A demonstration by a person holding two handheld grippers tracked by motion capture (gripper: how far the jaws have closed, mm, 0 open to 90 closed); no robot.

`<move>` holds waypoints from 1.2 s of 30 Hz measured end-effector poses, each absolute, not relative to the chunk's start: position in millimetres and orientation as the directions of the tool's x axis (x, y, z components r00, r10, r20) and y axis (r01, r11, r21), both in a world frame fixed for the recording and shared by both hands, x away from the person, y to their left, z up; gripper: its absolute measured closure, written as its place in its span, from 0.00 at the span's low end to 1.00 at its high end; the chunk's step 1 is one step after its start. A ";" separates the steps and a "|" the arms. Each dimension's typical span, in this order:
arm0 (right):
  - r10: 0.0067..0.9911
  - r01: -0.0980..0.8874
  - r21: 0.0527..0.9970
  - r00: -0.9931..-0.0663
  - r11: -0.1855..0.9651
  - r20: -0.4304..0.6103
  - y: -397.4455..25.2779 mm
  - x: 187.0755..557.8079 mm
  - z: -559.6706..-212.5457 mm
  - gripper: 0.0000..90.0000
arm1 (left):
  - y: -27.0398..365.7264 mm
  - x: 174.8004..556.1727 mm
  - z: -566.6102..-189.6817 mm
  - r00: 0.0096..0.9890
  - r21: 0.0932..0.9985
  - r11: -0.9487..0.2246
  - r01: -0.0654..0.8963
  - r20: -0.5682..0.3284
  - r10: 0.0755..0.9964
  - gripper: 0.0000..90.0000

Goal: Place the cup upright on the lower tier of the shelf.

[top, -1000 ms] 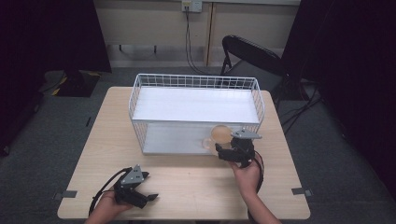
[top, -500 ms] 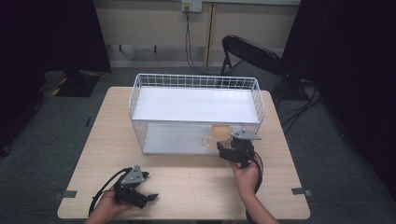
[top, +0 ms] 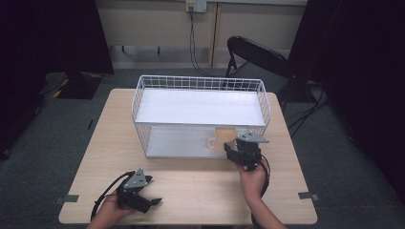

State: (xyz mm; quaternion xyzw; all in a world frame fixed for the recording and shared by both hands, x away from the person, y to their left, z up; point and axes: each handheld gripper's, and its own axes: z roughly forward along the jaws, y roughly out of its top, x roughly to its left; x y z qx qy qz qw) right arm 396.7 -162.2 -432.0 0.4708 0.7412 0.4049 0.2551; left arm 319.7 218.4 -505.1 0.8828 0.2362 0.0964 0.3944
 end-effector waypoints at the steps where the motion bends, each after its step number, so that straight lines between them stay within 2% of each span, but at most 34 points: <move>1: 0.904 0.491 0.840 -0.427 0.230 0.001 -162.2 396.6 -432.0 0.55 | 218.4 319.7 -505.1 0.870 0.742 -0.578 0.341 -0.016 0.493 0.13; 23: 0.910 0.482 0.848 -0.416 0.219 0.001 -161.5 399.3 -431.5 0.78 | 218.4 319.7 -505.1 0.870 0.742 -0.577 0.341 -0.016 0.493 0.13; 31: 0.907 0.479 0.847 -0.421 0.231 -0.009 -160.3 403.5 -432.1 0.83 | 218.4 319.7 -505.1 0.870 0.742 -0.578 0.341 -0.016 0.493 0.13; 34: 0.903 0.478 0.848 -0.429 0.229 -0.003 -160.1 404.8 -431.7 0.80 | 218.4 319.7 -505.1 0.870 0.742 -0.578 0.341 -0.016 0.493 0.13; 36: 0.898 0.481 0.845 -0.440 0.232 0.003 -159.5 404.9 -431.7 0.61 | 218.4 319.8 -505.1 0.870 0.742 -0.578 0.340 -0.016 0.492 0.13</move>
